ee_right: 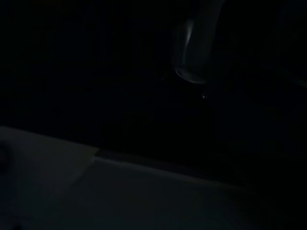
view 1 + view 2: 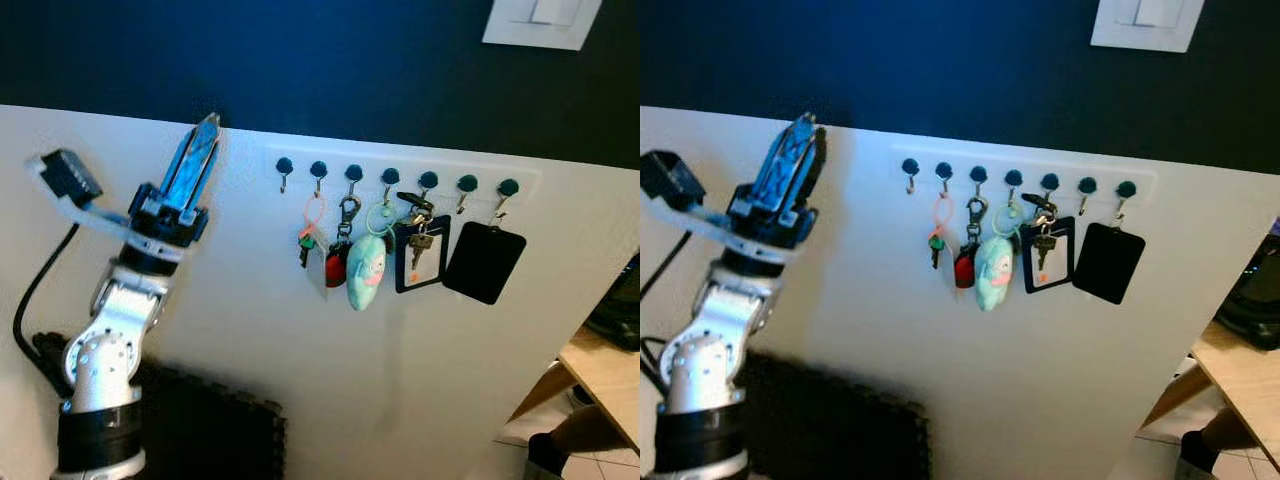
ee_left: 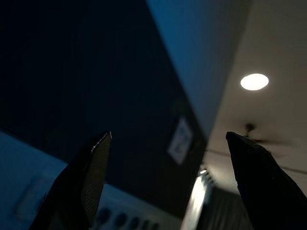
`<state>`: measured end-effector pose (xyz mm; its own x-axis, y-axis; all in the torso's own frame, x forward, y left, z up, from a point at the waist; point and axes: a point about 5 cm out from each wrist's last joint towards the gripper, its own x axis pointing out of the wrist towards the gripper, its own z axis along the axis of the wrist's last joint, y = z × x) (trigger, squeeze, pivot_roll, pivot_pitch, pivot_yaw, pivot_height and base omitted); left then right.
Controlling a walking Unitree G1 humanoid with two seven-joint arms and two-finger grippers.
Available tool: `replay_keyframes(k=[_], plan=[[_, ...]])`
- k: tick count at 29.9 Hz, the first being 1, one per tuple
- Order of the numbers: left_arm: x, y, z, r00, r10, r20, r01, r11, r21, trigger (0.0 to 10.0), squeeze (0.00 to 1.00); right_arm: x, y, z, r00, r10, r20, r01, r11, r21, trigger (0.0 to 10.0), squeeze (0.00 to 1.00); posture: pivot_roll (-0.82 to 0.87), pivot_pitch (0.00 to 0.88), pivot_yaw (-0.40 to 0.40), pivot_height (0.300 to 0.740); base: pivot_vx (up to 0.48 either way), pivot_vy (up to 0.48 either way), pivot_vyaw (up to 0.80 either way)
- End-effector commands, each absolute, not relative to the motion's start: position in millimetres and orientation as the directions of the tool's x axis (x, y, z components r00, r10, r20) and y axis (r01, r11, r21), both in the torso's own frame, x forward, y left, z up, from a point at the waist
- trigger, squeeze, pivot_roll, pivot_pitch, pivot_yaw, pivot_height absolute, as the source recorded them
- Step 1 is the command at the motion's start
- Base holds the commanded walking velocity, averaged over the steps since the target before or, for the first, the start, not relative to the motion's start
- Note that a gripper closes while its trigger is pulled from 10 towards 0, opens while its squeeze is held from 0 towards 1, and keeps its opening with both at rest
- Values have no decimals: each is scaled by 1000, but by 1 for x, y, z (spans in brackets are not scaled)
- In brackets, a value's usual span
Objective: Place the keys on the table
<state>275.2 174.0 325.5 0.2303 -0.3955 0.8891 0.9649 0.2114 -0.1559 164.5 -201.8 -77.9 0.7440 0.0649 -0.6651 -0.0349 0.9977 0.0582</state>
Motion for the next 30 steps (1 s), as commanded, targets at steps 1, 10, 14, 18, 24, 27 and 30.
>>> replay_keyframes(k=[1,10,14,18,24,27,30], plan=[[264,172,324,153,-459,875,985,145,-96,10000,0,165,-200,-77,752,70,-655,-36,997,65,10000,0,70,86,-24,740,0,0,0],[255,161,262,300,-762,573,951,192,-243,10000,0,167,-196,-76,764,80,-641,-46,997,69,10000,0,77,85,-19,740,0,0,0],[267,160,201,464,-843,274,877,394,-275,10000,0,166,-193,-76,763,86,-641,-54,996,69,10000,0,77,78,-20,740,0,0,0],[272,162,172,541,-827,155,828,490,-274,10000,0,165,-192,-77,761,91,-643,-60,996,70,10000,0,74,71,-22,740,0,0,0],[262,176,87,622,-731,-280,690,681,-245,10000,0,163,-190,-78,751,106,-652,-84,994,66,10000,0,77,60,-22,740,0,0,0],[259,193,47,712,-560,-424,514,827,-229,10000,0,162,-190,-78,746,106,-657,-82,994,67,10000,0,78,53,-23,740,0,0,0],[252,206,22,731,-432,-528,383,900,-207,10000,0,162,-190,-79,739,109,-665,-83,994,70,10000,0,75,51,-21,740,0,0,0]])
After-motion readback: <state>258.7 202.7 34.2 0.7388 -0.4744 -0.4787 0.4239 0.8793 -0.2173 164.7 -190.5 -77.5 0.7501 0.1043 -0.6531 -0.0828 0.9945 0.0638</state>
